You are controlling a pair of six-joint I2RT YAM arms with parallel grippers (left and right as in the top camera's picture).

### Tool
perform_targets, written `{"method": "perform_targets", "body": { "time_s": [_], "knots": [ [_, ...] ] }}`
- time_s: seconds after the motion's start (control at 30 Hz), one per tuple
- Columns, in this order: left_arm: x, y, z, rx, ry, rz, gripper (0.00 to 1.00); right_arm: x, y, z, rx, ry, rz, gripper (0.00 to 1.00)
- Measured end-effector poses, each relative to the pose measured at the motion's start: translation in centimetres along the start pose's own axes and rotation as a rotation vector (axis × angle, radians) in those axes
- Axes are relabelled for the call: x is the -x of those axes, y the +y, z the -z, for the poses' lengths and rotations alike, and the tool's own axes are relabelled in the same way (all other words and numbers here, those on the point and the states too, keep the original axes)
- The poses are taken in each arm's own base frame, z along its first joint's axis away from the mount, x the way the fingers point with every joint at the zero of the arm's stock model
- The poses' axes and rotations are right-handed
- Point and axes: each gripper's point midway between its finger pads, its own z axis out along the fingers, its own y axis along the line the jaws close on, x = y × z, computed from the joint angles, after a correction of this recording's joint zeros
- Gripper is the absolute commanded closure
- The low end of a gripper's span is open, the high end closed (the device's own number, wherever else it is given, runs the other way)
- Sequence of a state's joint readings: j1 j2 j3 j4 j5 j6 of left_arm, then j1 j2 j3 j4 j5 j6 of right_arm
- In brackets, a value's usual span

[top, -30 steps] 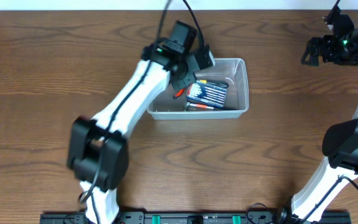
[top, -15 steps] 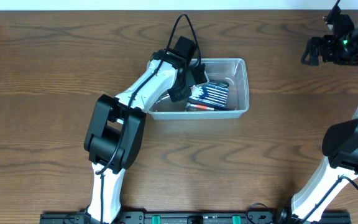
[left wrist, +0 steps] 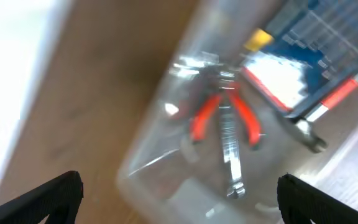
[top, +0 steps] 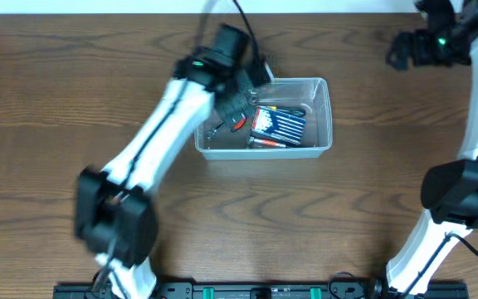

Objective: Pack container

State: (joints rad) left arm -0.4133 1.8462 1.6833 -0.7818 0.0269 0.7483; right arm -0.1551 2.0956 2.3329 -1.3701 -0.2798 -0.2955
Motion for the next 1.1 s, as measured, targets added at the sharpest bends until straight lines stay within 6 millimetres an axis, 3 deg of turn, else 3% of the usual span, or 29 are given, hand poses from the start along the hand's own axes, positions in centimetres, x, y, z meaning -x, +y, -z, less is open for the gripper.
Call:
{"method": "perform_targets", "body": {
  "time_s": [0.1,0.2,0.37,0.47,0.63,0.87,1.1],
  "knots": [
    [-1.2,3.8,4.8,0.099,-0.051,0.168,0.02,3.8,2.9,1.1,0.053,-0.139,0.084,0.01],
    [-5.5,7.1,8.2,0.161,-0.028,0.428,0.02,5.7,5.0,2.9,0.087,-0.209,0.105,0.01],
    [-13.3,8.6,10.3,0.15,0.083,0.773,0.02,3.9,4.8,3.8,0.057,-0.136,0.003,0.01],
    [-15.7,8.4,10.8,0.129,0.123,0.879,0.02,2.3,3.9,3.6,0.006,-0.067,-0.05,0.01],
    [-15.9,7.3,13.2,0.139,0.079,0.923,0.02,-0.3,3.3,5.5,-0.071,0.008,-0.097,0.01],
    [-14.8,3.9,17.6,0.208,-0.088,0.881,0.02,-2.1,4.8,12.5,-0.124,-0.061,-0.084,0.01],
    [-15.5,-0.2,19.6,0.316,-0.274,0.81,0.02,-3.3,6.2,18.5,-0.172,-0.207,-0.055,0.01]
  ]
}}
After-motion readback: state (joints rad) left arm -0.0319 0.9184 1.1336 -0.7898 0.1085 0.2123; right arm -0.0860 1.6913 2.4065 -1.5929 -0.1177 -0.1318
